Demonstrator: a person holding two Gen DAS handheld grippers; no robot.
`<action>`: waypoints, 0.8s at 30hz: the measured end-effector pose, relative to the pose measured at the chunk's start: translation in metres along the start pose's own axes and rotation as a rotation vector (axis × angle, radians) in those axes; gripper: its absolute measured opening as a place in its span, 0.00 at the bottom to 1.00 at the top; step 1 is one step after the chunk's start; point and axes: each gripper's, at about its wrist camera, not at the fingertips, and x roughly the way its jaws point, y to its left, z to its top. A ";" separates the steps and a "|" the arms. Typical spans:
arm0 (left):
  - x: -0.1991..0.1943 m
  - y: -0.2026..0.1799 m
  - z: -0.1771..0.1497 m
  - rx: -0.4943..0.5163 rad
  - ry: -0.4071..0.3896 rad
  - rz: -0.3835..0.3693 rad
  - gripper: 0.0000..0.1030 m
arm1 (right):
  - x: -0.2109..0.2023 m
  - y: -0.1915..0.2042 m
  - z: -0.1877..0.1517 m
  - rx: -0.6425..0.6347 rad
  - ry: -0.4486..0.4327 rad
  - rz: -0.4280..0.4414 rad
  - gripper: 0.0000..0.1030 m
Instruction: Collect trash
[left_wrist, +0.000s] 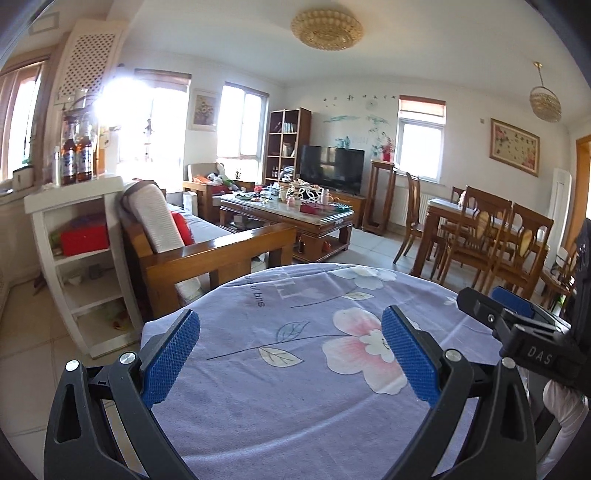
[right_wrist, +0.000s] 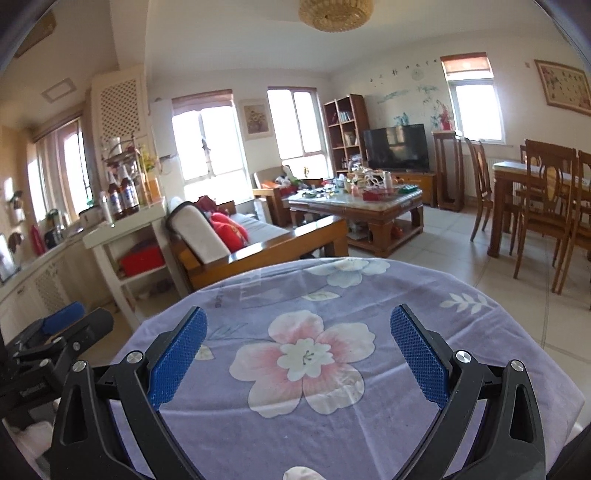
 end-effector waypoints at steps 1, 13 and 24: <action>0.002 0.003 0.000 -0.013 0.002 0.001 0.95 | 0.001 0.000 -0.001 -0.008 -0.006 -0.010 0.95; 0.008 0.006 0.003 -0.038 -0.014 0.036 0.95 | -0.011 0.003 -0.007 -0.055 -0.114 -0.129 0.95; 0.006 0.004 0.004 -0.011 -0.044 0.095 0.95 | -0.021 0.002 -0.008 -0.063 -0.137 -0.155 0.95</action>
